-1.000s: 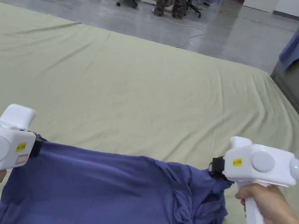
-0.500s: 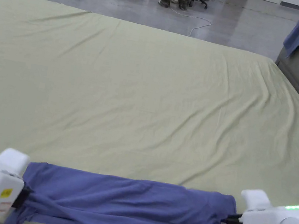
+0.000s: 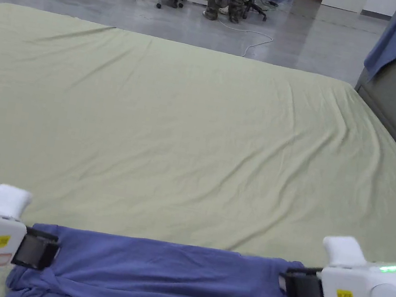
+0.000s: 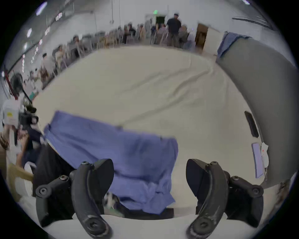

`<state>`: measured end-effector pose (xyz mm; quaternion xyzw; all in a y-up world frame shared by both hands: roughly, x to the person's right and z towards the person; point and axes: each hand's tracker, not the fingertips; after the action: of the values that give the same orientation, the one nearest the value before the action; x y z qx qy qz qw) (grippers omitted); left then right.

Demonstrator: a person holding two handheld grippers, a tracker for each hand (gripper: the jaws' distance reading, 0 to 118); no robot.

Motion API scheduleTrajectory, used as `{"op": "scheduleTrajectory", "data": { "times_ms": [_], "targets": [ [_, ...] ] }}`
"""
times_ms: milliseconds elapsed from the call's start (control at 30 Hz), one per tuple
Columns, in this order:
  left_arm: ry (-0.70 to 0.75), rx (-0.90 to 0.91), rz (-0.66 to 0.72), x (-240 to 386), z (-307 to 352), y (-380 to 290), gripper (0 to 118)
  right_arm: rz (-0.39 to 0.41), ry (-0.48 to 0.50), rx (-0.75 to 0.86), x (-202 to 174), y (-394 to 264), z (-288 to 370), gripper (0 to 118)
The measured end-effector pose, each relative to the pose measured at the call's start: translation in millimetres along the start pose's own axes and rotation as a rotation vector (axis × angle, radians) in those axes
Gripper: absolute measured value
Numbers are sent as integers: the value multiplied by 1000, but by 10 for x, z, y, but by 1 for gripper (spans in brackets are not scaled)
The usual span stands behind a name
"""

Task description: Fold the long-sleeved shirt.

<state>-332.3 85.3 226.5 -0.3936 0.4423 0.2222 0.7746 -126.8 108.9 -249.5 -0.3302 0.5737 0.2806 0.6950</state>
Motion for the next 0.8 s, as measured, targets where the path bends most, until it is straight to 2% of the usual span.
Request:
{"op": "scheduleTrajectory", "data": {
  "times_ms": [67, 100, 133, 167, 200, 233, 267, 300, 333, 367, 467, 533, 567, 600, 633, 667, 700, 733, 767, 800],
  "targets": [
    [-1, 79, 31, 29, 155, 116, 114, -47, -6, 137, -89, 134, 173, 93],
    [11, 136, 41, 65, 233, 162, 109, -60, -2, 212, -155, 200, 221, 92],
    [19, 193, 45, 162, 319, 184, 99, -65, -9, 272, -210, 237, 265, 91],
    [21, 282, 35, 229, 406, 199, 78, -71, -35, 354, -281, 273, 315, 86],
    [26, 367, 18, 291, 471, 203, 43, -71, -61, 427, -339, 297, 338, 68],
    [32, 446, 14, 335, 515, 190, 21, -66, -74, 477, -387, 325, 315, 39],
    [50, 513, 12, 389, 528, 165, 9, -67, -94, 529, -439, 350, 322, 1],
    [70, 544, 6, 429, 547, 172, 2, -83, -95, 561, -464, 359, 316, 0],
    [83, 572, 0, 464, 567, 176, 0, -99, -155, 598, -483, 335, 317, 0],
    [86, 568, -5, 496, 575, 178, 0, -106, -106, 616, -507, 362, 269, 0],
    [48, 507, 20, 332, 391, 205, 0, -70, -117, 597, -570, 369, 204, 0],
    [-12, 482, 85, 258, 387, 178, 0, -62, -112, 589, -552, 359, 178, 0],
    [-30, 462, 99, 160, 373, 188, 1, -64, -101, 576, -553, 349, 178, 0],
    [-70, 405, 143, 22, 312, 185, 9, -69, -94, 568, -555, 335, 174, 0],
    [-118, 359, 195, -100, 250, 177, 39, -72, -92, 565, -531, 332, 163, 0],
    [-184, 283, 267, -186, 194, 153, 84, -74, -88, 556, -527, 325, 148, 0],
    [-258, 212, 302, -344, 80, 94, 118, -77, -89, 547, -530, 321, 133, 0],
    [-361, 290, 332, -461, 16, 49, 117, -78, -89, 537, -532, 319, 112, 0],
    [-456, 184, 412, -558, -109, -69, 117, -82, -87, 532, -506, 303, 86, 0],
    [-493, 115, 458, -657, -210, -149, 117, -90, -85, 529, -492, 290, 59, 0]
  ]
}}
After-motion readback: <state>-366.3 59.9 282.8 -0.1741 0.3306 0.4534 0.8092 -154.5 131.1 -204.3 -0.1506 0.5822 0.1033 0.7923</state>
